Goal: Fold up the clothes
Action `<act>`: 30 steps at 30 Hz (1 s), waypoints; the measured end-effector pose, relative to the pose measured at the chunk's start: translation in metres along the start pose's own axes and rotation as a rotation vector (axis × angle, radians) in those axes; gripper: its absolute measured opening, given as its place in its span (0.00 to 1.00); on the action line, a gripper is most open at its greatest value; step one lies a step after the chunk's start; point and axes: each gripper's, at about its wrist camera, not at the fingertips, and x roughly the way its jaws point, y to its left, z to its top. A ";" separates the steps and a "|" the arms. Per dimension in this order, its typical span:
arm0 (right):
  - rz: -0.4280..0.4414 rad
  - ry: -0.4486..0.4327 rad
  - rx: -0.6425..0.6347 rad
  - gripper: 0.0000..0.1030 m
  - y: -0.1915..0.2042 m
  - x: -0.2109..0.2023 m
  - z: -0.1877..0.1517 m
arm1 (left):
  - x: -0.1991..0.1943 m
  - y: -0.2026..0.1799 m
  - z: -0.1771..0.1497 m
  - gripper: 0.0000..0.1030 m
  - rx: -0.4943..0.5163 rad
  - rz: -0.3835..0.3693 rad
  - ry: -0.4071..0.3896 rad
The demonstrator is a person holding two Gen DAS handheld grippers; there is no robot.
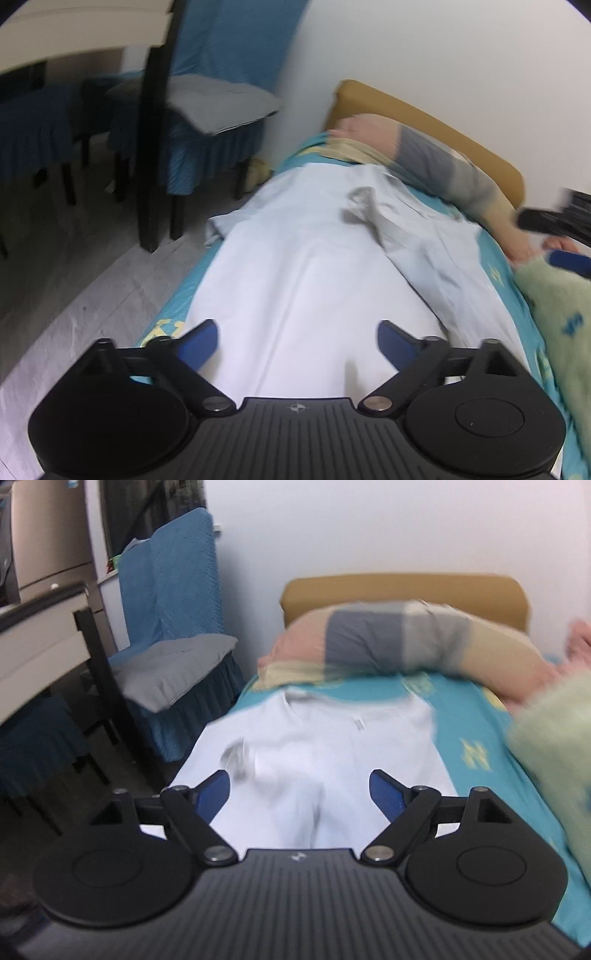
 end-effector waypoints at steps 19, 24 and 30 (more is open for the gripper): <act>-0.033 -0.044 0.382 0.82 -0.117 -0.200 -0.093 | -0.059 -0.116 -0.107 0.46 0.062 -0.535 0.536; 0.026 -0.019 0.495 0.82 -0.136 -0.189 -0.103 | -0.038 -0.131 -0.148 0.43 0.028 -0.552 0.681; 0.047 -0.013 0.549 0.82 -0.147 -0.183 -0.107 | -0.027 -0.134 -0.153 0.52 -0.044 -0.569 0.694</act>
